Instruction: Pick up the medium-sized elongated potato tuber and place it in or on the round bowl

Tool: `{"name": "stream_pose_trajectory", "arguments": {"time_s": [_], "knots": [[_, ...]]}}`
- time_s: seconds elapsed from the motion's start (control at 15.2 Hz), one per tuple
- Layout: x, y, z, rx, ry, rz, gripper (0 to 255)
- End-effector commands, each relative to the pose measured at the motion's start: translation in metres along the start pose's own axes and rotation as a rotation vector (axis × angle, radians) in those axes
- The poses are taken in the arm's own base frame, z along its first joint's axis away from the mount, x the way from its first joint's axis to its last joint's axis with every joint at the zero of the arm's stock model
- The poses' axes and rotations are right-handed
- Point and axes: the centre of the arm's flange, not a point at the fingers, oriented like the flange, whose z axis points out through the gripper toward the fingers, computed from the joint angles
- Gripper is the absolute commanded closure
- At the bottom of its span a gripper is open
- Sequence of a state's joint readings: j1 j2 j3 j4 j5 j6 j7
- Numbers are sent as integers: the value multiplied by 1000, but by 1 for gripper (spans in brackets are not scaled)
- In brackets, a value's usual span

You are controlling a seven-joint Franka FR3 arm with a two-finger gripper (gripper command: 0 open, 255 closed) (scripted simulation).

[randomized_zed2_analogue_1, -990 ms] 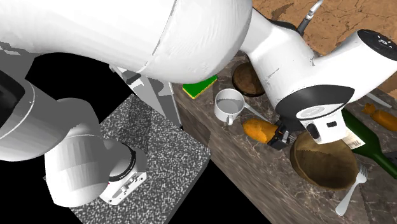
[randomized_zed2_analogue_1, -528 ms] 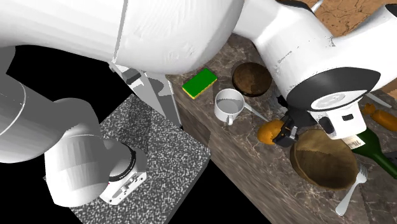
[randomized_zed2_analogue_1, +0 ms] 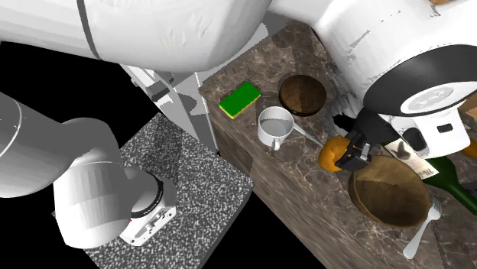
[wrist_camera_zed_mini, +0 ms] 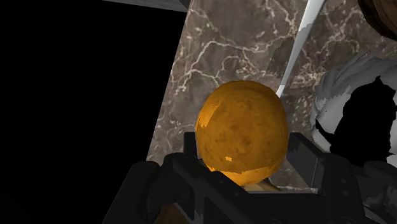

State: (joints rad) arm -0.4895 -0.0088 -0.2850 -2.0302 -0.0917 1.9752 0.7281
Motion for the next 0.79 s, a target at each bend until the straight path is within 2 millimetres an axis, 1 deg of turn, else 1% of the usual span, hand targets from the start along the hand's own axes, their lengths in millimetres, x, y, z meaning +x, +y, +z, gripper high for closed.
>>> {"name": "stream_pose_trajectory", "arguments": {"time_s": [0.0, 0.59, 0.66, 0.73], "knots": [[-1, 2, -10, 0, 0, 0, 255], [0, 6, -58, 0, 0, 0, 255], [0, 6, -60, 0, 0, 0, 255], [13, 7, -61, 0, 0, 0, 255]]}}
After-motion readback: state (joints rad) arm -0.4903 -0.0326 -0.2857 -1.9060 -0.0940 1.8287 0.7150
